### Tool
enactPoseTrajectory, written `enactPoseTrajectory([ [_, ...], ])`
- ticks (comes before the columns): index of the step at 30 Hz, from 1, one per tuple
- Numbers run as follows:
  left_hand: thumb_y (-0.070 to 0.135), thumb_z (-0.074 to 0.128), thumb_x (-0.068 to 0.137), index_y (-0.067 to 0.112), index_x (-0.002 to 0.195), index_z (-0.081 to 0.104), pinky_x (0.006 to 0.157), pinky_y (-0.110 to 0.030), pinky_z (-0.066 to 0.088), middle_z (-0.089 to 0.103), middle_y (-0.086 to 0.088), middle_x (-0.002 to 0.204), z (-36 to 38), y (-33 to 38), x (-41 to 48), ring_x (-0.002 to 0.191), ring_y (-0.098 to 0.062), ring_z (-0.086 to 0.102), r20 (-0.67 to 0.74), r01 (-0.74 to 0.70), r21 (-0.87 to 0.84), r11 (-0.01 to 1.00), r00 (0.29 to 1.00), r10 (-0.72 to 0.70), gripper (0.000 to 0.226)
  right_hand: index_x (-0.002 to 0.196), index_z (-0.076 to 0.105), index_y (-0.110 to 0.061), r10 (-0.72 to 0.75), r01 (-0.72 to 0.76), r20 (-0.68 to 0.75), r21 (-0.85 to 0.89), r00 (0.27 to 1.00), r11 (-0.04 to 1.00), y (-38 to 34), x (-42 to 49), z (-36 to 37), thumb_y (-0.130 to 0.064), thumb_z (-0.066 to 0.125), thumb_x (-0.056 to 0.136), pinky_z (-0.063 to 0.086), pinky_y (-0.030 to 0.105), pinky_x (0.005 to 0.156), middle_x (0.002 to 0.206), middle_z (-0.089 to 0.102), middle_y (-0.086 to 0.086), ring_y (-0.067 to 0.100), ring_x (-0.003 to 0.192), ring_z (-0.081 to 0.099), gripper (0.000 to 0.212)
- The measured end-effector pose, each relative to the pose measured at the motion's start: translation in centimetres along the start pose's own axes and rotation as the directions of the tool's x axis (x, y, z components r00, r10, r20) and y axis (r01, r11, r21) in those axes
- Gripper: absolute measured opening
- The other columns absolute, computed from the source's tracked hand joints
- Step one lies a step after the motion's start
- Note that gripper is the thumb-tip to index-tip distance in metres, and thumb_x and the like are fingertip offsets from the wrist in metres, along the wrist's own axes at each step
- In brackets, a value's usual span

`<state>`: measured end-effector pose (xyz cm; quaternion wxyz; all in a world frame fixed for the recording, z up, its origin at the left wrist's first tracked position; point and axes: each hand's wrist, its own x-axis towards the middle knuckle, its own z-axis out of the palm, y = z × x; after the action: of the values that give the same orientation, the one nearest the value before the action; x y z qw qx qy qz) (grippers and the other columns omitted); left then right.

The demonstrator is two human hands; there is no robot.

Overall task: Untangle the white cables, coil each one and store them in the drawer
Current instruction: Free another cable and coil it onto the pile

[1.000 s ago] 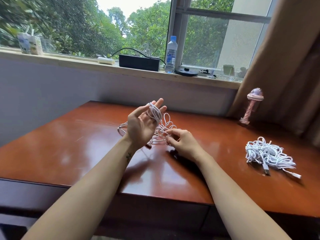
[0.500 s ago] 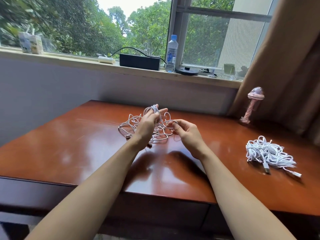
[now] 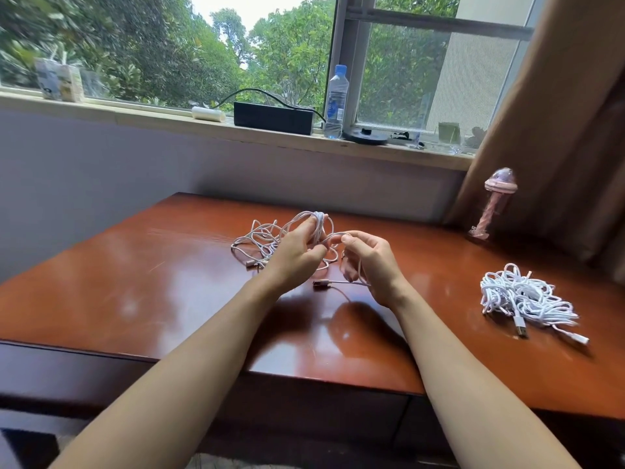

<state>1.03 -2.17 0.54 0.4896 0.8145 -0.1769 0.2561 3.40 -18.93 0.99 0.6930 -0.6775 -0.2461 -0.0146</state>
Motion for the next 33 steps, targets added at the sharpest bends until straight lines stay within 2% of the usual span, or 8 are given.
enactPoseTrajectory([
  [2,0.022,0.055,0.083,0.01,0.088,0.052,0.067,-0.047,0.045,0.057,-0.011,0.077,0.0,-0.5,0.0,0.069,-0.028,0.052,-0.013,-0.046,0.082,0.996,0.999,0.047,0.013,0.101,0.073,-0.002,-0.007,0.006,-0.007,-0.103,1.0,0.995,-0.1,-0.2,0.0,-0.005,0.056,0.098,0.034,0.024,0.038,0.055,0.058,-0.002,0.018,0.036,0.04,0.018],
  [5,0.026,0.058,0.089,0.02,0.079,0.045,0.059,-0.041,0.039,0.048,0.004,0.067,-0.1,-0.9,0.1,0.059,-0.017,0.043,-0.034,-0.083,0.159,0.984,0.995,0.09,0.018,0.105,0.072,-0.004,-0.049,0.038,-0.043,-0.227,0.998,0.973,-0.2,-0.3,-0.1,-0.004,0.062,0.096,0.036,0.024,0.036,0.058,0.059,-0.007,0.014,0.037,0.043,0.013],
  [11,0.027,0.059,0.097,0.025,0.068,0.034,0.056,-0.033,0.027,0.04,0.009,0.056,-0.1,-1.4,0.2,0.052,-0.01,0.035,-0.039,-0.106,0.243,0.964,0.992,0.119,0.039,0.093,0.074,-0.029,-0.304,0.177,-0.115,-0.602,0.946,0.779,0.5,0.2,-1.2,-0.035,0.076,0.088,0.05,0.025,0.061,0.065,0.065,-0.009,0.005,0.057,0.058,0.008],
  [17,0.027,0.061,0.093,0.023,0.06,0.033,0.055,-0.034,0.026,0.034,0.009,0.055,0.0,-0.6,0.1,0.053,-0.008,0.03,-0.053,-0.079,0.176,0.981,0.995,0.09,0.043,0.085,0.071,-0.031,-0.46,0.165,-0.161,-0.79,0.873,0.59,0.3,0.2,-1.7,-0.052,0.076,0.083,0.048,0.029,0.063,0.059,0.058,-0.015,0.002,0.057,0.055,0.022],
  [22,0.028,0.061,0.081,0.01,0.066,0.07,0.049,-0.025,0.032,0.055,0.008,0.053,-0.4,1.2,-0.5,0.05,-0.008,0.042,0.104,0.158,-0.149,0.976,0.984,-0.144,0.026,0.082,0.07,-0.028,-0.442,0.192,-0.196,-0.698,0.875,0.69,0.2,0.3,-1.5,-0.058,0.079,0.078,0.049,0.032,0.061,0.06,0.062,-0.007,0.012,0.058,0.058,0.031],
  [26,0.022,0.051,0.08,-0.002,0.07,0.062,0.047,-0.025,0.02,0.054,0.005,0.05,-0.7,2.3,-0.6,0.047,-0.01,0.027,0.167,0.269,-0.389,0.881,0.961,-0.219,0.028,0.083,0.073,-0.024,-0.372,0.226,-0.164,-0.556,0.914,0.8,-0.1,0.1,-1.1,-0.049,0.08,0.08,0.043,0.026,0.057,0.056,0.061,-0.004,0.007,0.049,0.052,0.026],
  [29,0.015,0.04,0.09,0.0,0.069,0.058,0.044,-0.021,0.023,0.042,0.007,0.037,-0.9,3.0,-0.8,0.038,-0.005,0.027,0.172,0.292,-0.405,0.866,0.955,-0.242,0.032,0.085,0.073,-0.025,-0.35,0.219,-0.142,-0.554,0.926,0.803,0.1,0.0,-1.1,-0.053,0.077,0.082,0.041,0.029,0.055,0.055,0.056,0.005,0.009,0.05,0.045,0.029],
  [33,0.022,0.042,0.081,-0.002,0.069,0.056,0.042,-0.02,0.024,0.041,0.007,0.037,-0.8,3.2,-0.9,0.035,-0.005,0.027,0.166,0.319,-0.398,0.86,0.947,-0.274,0.03,0.1,0.077,-0.025,-0.226,0.164,-0.07,-0.487,0.972,0.858,-0.6,-0.4,-1.0,-0.036,0.076,0.09,0.034,0.024,0.052,0.056,0.042,0.003,0.009,0.052,0.037,0.015],
])
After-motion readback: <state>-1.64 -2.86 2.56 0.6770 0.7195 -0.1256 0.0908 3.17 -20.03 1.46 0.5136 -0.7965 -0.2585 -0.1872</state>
